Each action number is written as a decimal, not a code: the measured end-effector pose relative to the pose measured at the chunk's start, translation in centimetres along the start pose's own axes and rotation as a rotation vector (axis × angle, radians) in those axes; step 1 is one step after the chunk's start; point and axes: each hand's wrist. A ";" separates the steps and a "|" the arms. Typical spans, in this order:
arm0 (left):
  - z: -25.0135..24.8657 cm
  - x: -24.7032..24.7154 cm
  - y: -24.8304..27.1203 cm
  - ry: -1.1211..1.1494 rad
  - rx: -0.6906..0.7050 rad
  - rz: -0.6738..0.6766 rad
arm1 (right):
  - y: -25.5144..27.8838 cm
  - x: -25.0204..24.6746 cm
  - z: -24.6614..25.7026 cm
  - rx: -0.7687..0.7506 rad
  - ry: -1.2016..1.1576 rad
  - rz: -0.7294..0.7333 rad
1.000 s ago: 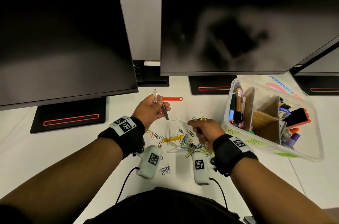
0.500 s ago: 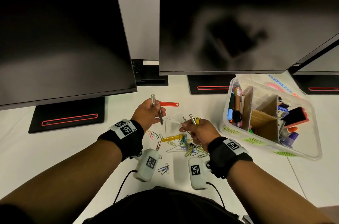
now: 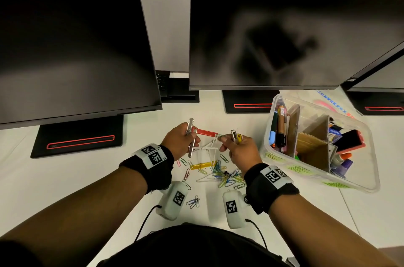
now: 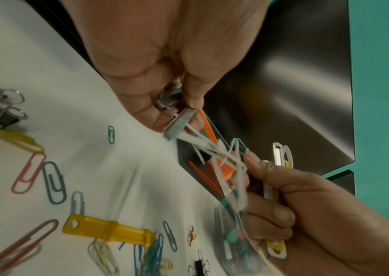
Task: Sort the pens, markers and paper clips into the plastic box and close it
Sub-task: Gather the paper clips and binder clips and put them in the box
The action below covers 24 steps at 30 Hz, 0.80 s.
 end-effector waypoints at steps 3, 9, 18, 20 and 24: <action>-0.1 0.0 0.3 -0.107 0.010 0.077 | -0.5 -0.3 0.0 -0.020 0.009 -0.108; 0.1 0.1 0.6 -0.145 -0.010 0.059 | -1.1 -1.0 -0.6 0.021 0.024 -0.203; 0.4 -0.1 0.1 -0.088 -0.033 -0.086 | -0.9 -1.3 -1.2 0.033 0.157 -0.295; 0.4 -0.3 0.0 -0.080 -0.022 -0.123 | -0.9 -1.6 -1.4 0.084 0.205 -0.232; 0.4 -0.5 0.0 -0.068 -0.031 -0.131 | -0.9 -1.9 -2.0 0.170 0.372 -0.082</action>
Point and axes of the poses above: each hand's wrist, its own y-axis away from the middle knuckle, its own x-axis out of the palm, z = x × y
